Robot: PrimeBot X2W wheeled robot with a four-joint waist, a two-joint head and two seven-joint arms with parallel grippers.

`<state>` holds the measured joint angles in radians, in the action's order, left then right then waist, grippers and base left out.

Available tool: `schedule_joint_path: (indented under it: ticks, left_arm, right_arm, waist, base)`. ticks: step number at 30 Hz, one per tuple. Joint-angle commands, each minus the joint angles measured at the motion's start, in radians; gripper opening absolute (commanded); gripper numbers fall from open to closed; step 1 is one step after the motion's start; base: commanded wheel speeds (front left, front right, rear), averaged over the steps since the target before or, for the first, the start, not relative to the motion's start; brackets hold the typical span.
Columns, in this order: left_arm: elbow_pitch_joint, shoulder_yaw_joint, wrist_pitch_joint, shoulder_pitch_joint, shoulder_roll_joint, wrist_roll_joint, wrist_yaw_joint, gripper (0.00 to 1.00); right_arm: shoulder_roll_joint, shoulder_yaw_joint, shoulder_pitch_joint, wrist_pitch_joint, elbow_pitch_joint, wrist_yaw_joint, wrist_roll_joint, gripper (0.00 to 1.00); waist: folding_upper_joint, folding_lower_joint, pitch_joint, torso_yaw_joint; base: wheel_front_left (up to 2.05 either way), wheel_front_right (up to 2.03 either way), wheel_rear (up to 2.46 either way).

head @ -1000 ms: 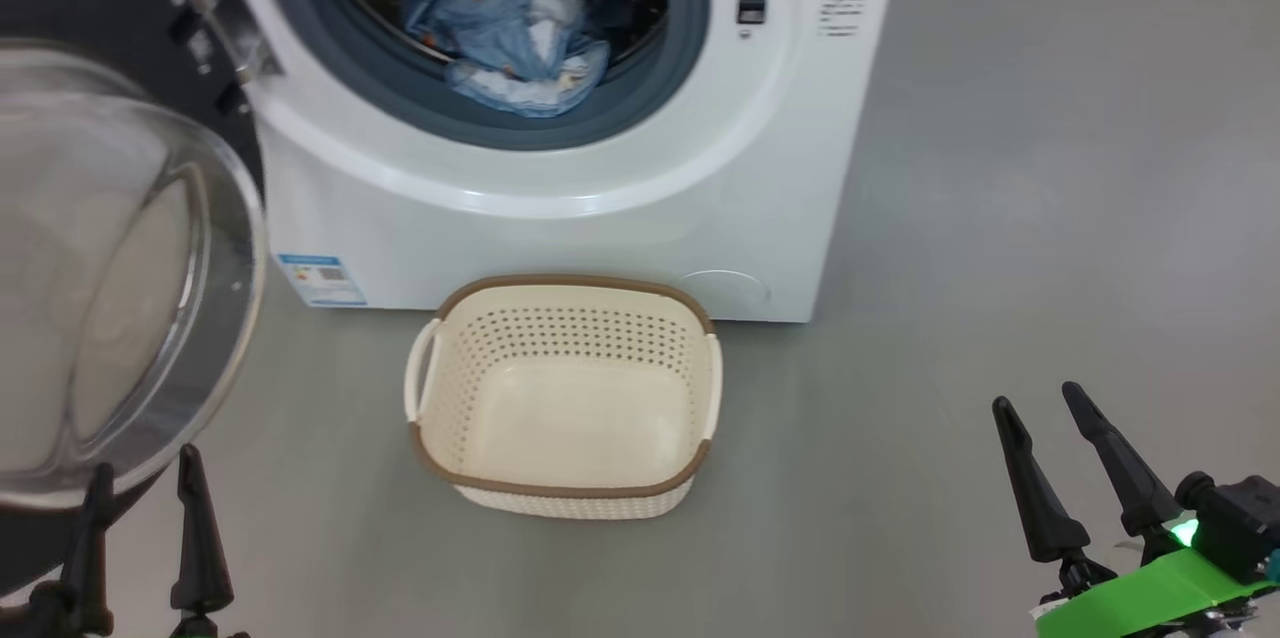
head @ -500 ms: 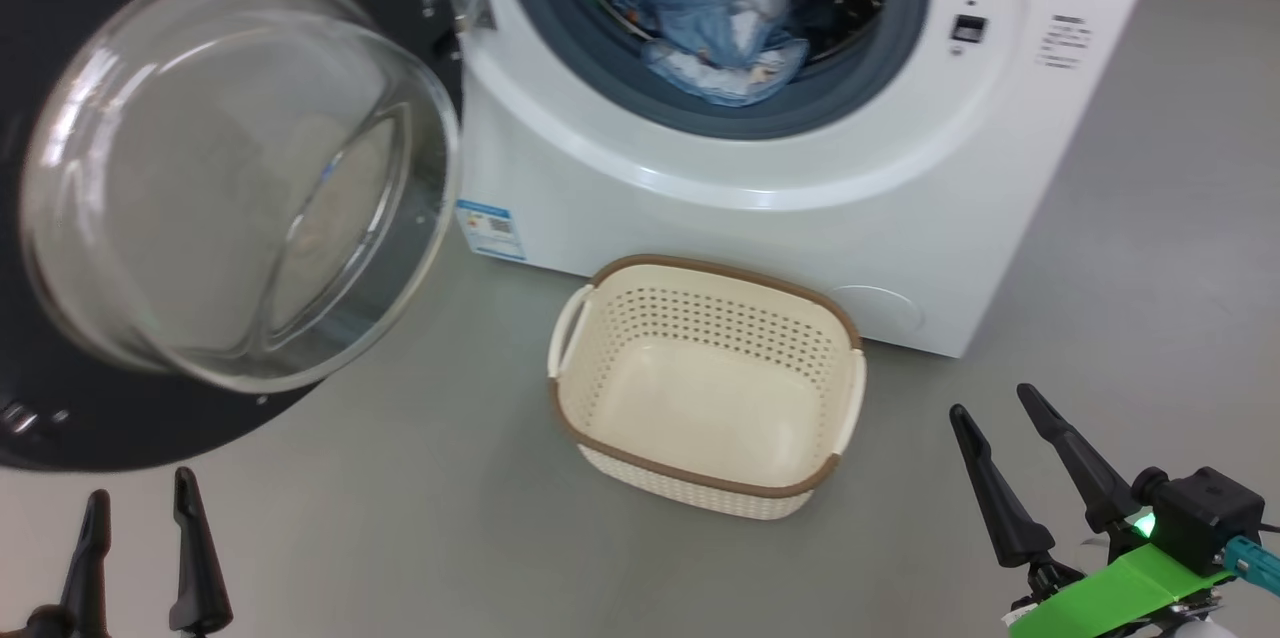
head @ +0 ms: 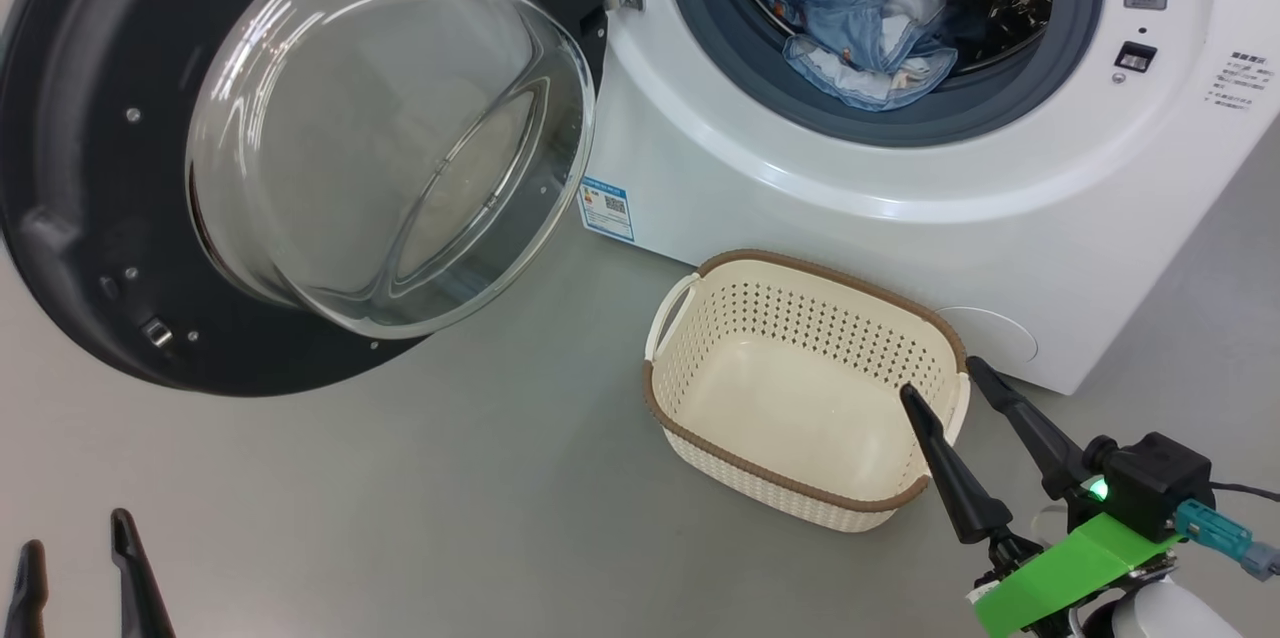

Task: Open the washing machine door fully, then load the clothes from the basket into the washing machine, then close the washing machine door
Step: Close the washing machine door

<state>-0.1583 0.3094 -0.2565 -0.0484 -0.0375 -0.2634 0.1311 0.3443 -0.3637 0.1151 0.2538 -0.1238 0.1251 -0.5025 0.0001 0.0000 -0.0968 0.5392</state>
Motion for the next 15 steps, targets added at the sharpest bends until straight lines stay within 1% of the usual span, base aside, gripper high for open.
schedule_joint_path:
  ticks: [1, 10, 15]
  left_arm:
    - [0.034, 0.036, -0.005, 0.007, -0.013, -0.009, 0.000, 1.00]
    - [0.055, 0.039, -0.005, -0.014, -0.013, -0.038, -0.015, 1.00]
    - [0.063, 0.036, -0.005, -0.016, -0.013, -0.040, -0.016, 1.00]
  right_arm:
    - [0.021, -0.023, 0.027, 0.008, 0.016, 0.006, -0.012, 1.00]
    - [0.030, -0.056, 0.054, 0.008, -0.001, 0.006, -0.027, 1.00]
    - [0.033, -0.061, 0.055, 0.008, -0.001, 0.006, -0.030, 1.00]
  waist:
    - [-0.0001, 0.0000, -0.004, 0.003]
    - [-0.0001, 0.0000, -0.002, 0.006]
    - [-0.0001, 0.0000, 0.000, 0.004]
  base:
    - [0.00, 0.00, 0.00]
    - [0.00, 0.00, 0.00]
    - [0.00, 0.00, 0.00]
